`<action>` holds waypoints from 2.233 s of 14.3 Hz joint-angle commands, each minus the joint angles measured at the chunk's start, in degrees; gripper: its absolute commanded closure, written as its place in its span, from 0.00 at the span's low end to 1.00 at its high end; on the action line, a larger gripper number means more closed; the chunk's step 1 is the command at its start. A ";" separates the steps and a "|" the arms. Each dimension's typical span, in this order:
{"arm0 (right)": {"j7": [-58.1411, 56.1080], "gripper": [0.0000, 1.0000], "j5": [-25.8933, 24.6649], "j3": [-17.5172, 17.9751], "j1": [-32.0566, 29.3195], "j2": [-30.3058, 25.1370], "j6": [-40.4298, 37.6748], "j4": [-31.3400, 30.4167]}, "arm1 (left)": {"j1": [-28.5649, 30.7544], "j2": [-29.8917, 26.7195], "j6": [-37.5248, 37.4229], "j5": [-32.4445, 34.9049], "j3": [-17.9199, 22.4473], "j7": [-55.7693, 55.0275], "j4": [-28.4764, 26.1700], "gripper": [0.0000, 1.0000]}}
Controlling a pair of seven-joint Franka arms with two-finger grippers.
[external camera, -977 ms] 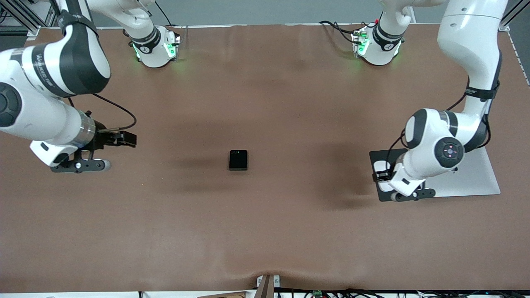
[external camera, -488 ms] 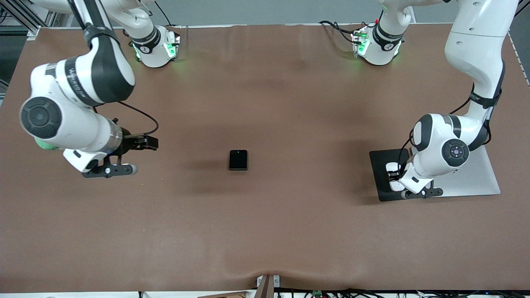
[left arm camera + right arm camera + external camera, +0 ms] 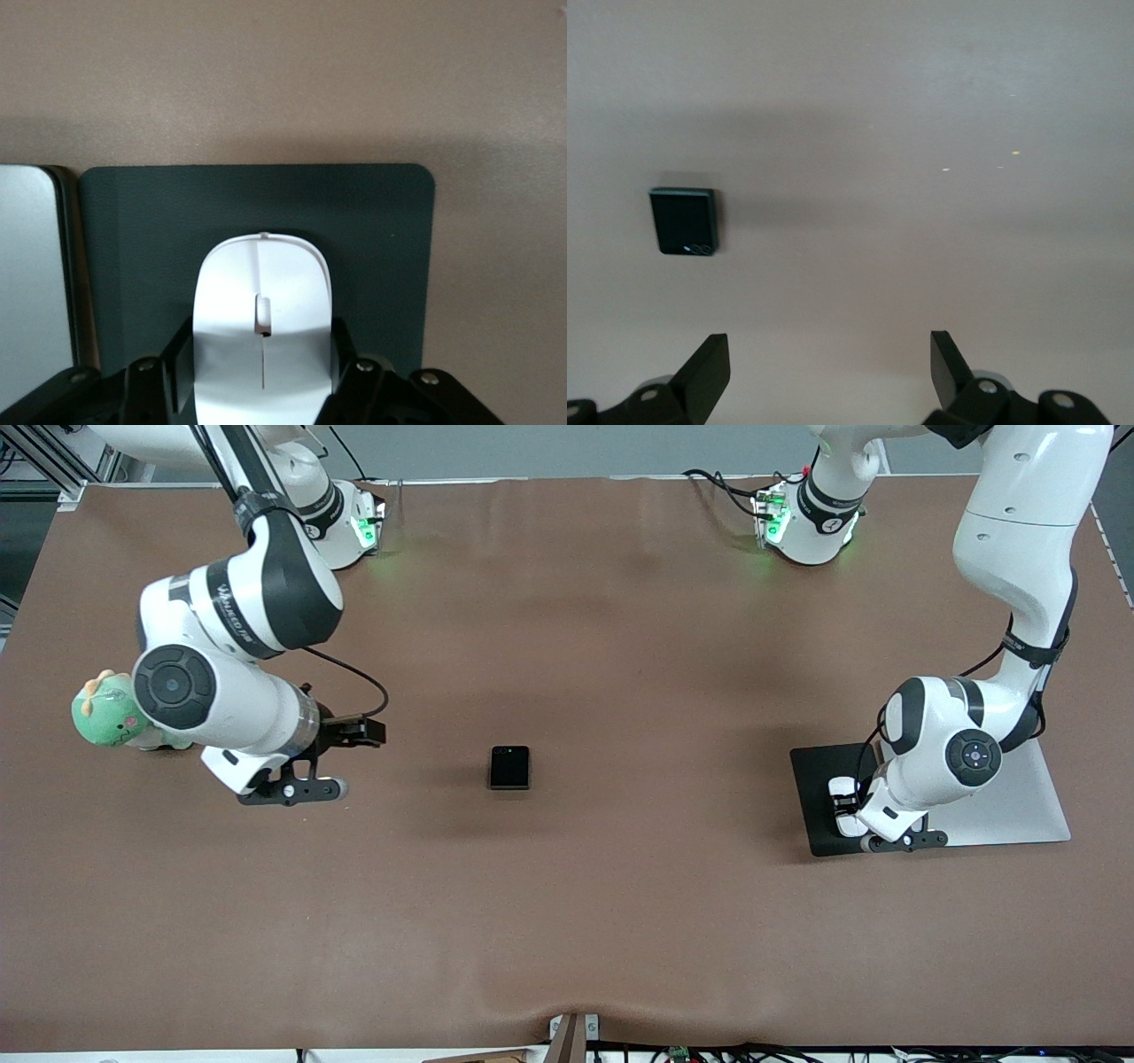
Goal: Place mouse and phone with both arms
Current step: 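Place the mouse on the pad while the right gripper approaches the phone, then grasp the black phone with the right gripper while the left gripper withdraws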
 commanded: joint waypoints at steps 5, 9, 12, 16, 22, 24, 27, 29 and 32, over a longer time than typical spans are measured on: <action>9.88 0.00 3.92 -0.38 6.15 5.94 7.31 1.07 | 0.35 0.48 0.65 1.12 -0.15 0.61 -0.54 0.39; 10.40 0.00 4.00 -0.38 8.87 9.37 10.92 0.98 | 0.17 0.13 0.56 1.12 -0.23 0.43 -0.19 0.00; 14.61 0.00 4.70 -0.38 11.16 12.44 14.87 1.07 | 0.08 -3.99 -0.66 1.12 -0.50 0.26 1.48 0.00; 15.33 0.00 5.41 -0.38 13.71 16.31 19.53 1.07 | -0.18 -10.32 -11.09 1.12 -0.76 0.34 8.67 0.00; 15.15 0.00 4.36 -0.55 15.83 20.44 24.28 0.63 | -0.09 -18.33 -38.15 0.95 -2.96 0.34 22.81 0.00; 15.15 0.00 4.27 -0.56 15.74 20.80 26.39 -0.16 | 0.00 -19.20 -46.77 0.51 -4.36 0.26 27.75 0.00; 15.15 0.00 3.83 -0.64 15.82 21.76 26.83 -0.69 | -0.09 -25.78 -52.50 0.07 -4.72 0.17 27.15 0.00; 15.15 0.00 3.39 -0.82 16.61 22.74 28.76 -0.87 | 0.00 -28.51 -54.81 -0.81 -5.42 -0.27 26.80 0.00; 15.24 0.00 3.47 -0.82 16.70 23.27 28.86 -0.87 | -0.09 -32.99 -54.81 -3.52 -4.81 -0.36 23.29 0.00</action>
